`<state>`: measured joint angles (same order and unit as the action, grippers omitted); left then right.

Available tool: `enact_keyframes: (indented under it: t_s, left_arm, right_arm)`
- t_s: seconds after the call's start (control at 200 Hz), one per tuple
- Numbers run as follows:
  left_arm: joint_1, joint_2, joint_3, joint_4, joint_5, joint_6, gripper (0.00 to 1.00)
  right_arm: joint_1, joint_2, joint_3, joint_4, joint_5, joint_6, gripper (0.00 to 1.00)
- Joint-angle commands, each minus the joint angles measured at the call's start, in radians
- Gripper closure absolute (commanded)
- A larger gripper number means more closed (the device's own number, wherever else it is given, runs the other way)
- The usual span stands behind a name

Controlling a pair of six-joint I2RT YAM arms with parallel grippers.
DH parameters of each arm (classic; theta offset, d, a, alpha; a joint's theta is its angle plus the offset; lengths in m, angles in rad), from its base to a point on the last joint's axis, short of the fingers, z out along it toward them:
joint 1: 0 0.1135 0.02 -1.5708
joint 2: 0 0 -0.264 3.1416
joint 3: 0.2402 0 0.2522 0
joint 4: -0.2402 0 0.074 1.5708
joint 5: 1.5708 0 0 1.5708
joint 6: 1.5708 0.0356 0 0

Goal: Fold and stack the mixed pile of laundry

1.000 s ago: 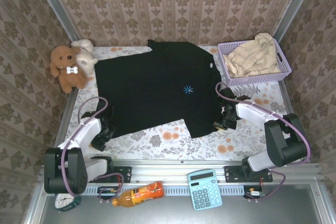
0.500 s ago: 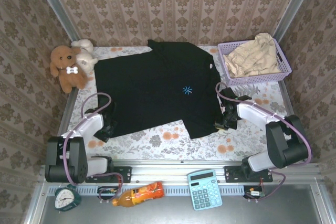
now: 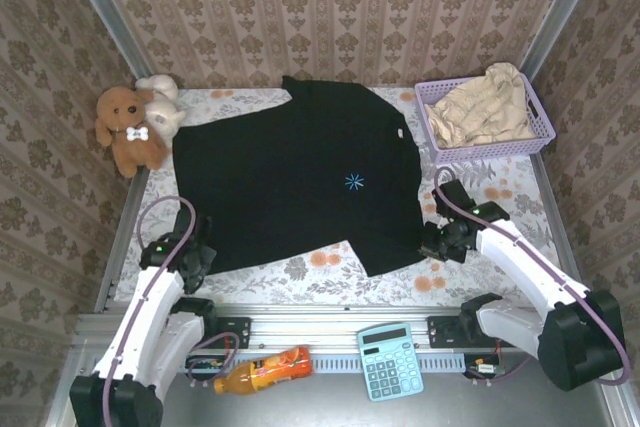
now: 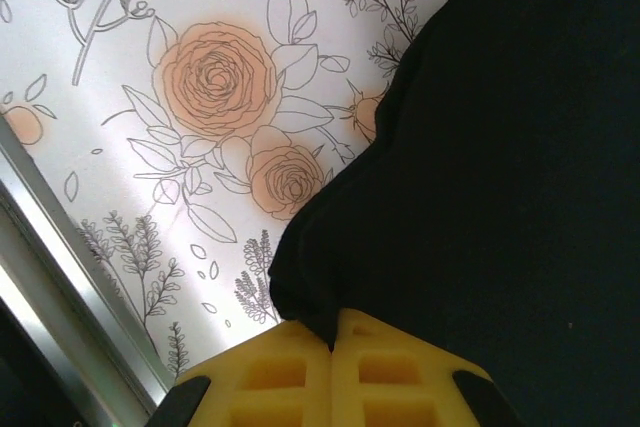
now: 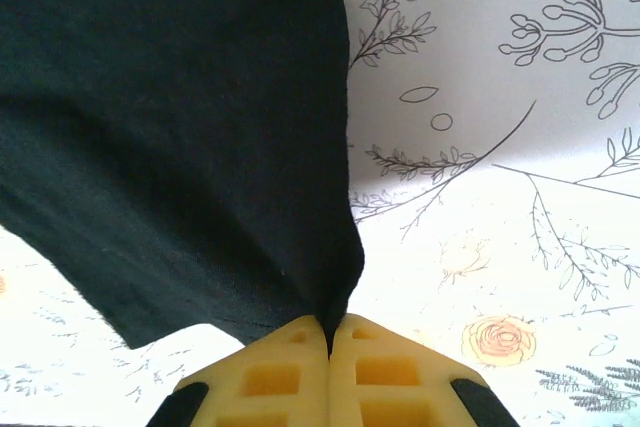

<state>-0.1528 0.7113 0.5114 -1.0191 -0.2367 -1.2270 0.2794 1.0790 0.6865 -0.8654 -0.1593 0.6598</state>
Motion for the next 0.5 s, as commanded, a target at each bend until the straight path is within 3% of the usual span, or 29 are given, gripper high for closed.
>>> enact_keyframes:
  t_s: [0.0, 0.23, 0.36, 0.465, 0.495]
  left_arm:
    - [0.033, 0.025, 0.06, -0.025, -0.034, 0.045, 1.0]
    - [0.125, 0.297, 0.33, 0.153, -0.072, 0.292, 1.0]
    - [0.204, 0.459, 0.432, 0.31, -0.027, 0.337, 1.0]
    - [0.269, 0.682, 0.566, 0.429, 0.052, 0.37, 1.0]
    - [0.287, 0.76, 0.628, 0.447, 0.094, 0.382, 0.83]
  right_arm:
    - [-0.006, 0.052, 0.125, -0.021, -0.017, -0.005, 1.0]
    - [-0.066, 0.31, 0.456, 0.113, -0.055, -0.07, 1.0]
    - [-0.088, 0.574, 0.712, 0.19, -0.095, -0.058, 1.0]
    - [-0.105, 0.831, 1.0, 0.257, -0.134, -0.032, 1.0]
    - [-0.112, 0.914, 1.107, 0.272, -0.164, -0.017, 0.91]
